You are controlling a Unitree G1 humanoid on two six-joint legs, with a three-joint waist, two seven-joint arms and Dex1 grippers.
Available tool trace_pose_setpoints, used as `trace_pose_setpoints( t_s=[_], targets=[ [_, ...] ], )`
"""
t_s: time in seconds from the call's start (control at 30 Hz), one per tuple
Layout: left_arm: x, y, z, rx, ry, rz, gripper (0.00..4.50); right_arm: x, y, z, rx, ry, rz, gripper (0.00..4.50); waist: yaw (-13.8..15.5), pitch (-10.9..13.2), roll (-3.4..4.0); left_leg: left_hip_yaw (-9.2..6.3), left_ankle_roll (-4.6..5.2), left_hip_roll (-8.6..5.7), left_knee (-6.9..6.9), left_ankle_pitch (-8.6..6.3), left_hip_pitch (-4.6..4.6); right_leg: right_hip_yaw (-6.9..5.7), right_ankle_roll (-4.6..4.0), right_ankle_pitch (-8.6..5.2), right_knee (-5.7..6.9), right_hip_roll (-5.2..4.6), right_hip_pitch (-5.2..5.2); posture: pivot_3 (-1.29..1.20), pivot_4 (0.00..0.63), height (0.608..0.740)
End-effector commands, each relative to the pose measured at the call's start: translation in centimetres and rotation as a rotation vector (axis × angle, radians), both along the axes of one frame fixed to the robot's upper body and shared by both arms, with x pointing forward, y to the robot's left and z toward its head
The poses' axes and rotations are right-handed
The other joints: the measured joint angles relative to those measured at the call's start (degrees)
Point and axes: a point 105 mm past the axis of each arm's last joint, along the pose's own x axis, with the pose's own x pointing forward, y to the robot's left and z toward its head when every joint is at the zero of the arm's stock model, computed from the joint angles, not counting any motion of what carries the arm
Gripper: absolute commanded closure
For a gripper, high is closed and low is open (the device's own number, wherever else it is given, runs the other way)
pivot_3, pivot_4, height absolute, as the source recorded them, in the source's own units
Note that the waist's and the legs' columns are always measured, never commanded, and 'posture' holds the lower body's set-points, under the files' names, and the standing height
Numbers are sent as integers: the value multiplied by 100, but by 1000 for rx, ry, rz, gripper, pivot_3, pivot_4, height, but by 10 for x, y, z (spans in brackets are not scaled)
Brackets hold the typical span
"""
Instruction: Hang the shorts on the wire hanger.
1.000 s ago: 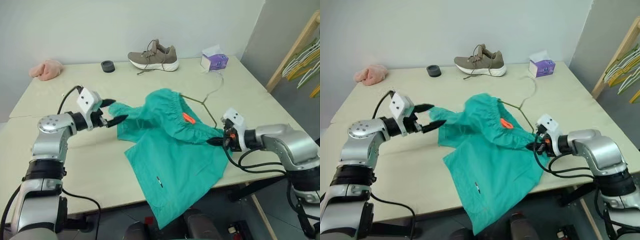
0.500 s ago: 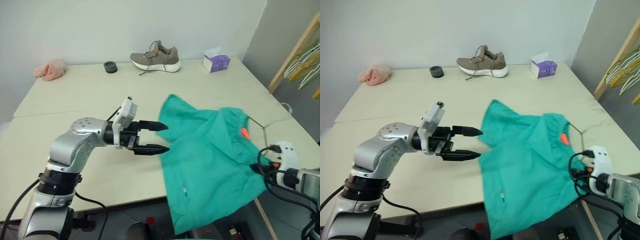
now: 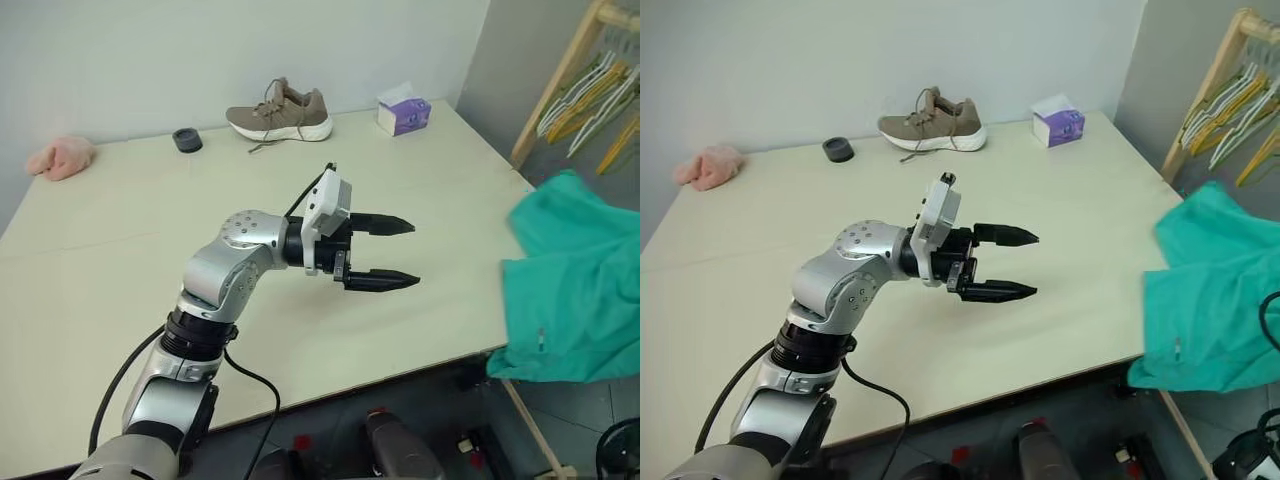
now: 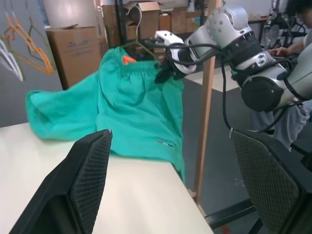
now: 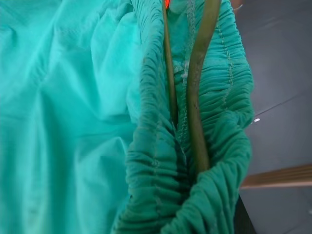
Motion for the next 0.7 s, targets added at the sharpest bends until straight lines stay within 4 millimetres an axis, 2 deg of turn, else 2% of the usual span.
trace_pose_setpoints(
  t_s=[0.03,0.33,0.43,0.5,0.7],
  targets=[
    [-2,-9,16,-29,-71,-7,396,10,-12,50,-168,-106,-16,4500,-97,19,15,0,0,-5,-4,0,8,1,5,-5,-1,-5,9,-389,159,740],
    [6,-28,48,-106,-153,8,396,30,-37,89,-278,-154,-26,4500,-266,51,41,27,1,-17,-16,-1,57,33,41,-29,-10,-46,47,-393,143,740],
    [5,-31,56,-124,-175,-3,396,37,-36,100,-291,-174,2,4500,-330,58,50,70,22,-21,-15,-15,71,70,60,-36,-10,-52,49,-397,139,740],
    [5,-32,56,-121,-187,-10,396,45,-26,98,-277,-164,59,4500,-405,62,53,90,29,-25,-15,-20,76,90,73,-37,-13,-56,49,-398,139,740],
    [6,-30,51,-105,-197,-9,396,52,12,61,-173,-89,225,4500,-494,64,50,87,8,-9,-20,-14,82,92,82,-40,-12,-43,49,-398,140,740]
  ],
)
